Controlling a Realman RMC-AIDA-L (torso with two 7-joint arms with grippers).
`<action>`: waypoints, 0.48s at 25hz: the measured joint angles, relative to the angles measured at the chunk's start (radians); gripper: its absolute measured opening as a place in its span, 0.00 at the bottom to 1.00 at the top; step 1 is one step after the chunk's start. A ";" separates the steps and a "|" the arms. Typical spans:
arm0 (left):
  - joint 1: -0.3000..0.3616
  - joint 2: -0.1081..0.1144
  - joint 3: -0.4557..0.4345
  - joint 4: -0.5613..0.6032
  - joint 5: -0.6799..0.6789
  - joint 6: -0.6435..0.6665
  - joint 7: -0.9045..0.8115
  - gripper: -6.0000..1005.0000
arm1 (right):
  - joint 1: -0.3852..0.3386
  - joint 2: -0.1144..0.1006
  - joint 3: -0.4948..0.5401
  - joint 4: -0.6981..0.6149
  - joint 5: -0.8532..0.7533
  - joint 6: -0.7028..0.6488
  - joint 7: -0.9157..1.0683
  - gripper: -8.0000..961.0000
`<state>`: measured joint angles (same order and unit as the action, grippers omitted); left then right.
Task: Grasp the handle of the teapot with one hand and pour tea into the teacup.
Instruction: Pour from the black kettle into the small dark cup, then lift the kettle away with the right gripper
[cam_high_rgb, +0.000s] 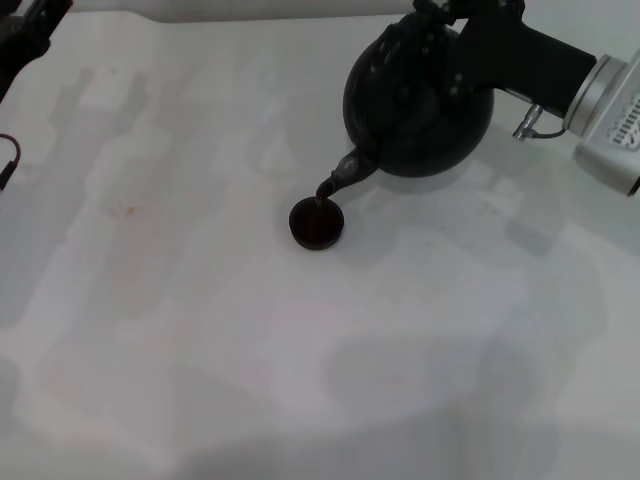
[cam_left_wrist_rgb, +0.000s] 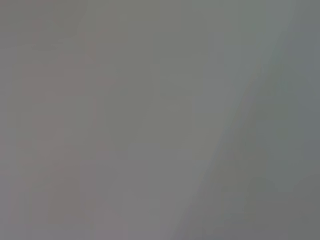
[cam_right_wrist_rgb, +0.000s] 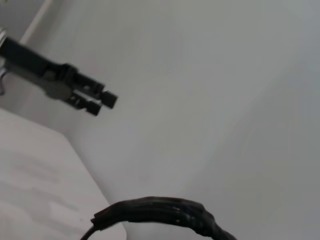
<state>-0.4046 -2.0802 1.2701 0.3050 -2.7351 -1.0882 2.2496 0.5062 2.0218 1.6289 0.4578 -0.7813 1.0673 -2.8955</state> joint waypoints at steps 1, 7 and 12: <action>0.000 0.000 0.000 -0.001 0.000 0.006 0.000 0.83 | 0.000 0.000 0.000 -0.001 0.003 -0.002 0.017 0.13; -0.004 0.001 0.001 -0.001 0.000 0.015 0.000 0.83 | 0.000 -0.002 -0.002 -0.004 0.021 -0.037 0.160 0.13; -0.007 0.002 0.002 -0.001 0.000 0.022 0.003 0.83 | -0.010 -0.007 0.002 -0.004 0.042 -0.028 0.347 0.13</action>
<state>-0.4116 -2.0781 1.2720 0.3037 -2.7351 -1.0660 2.2523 0.4966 2.0145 1.6314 0.4541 -0.7397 1.0391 -2.5480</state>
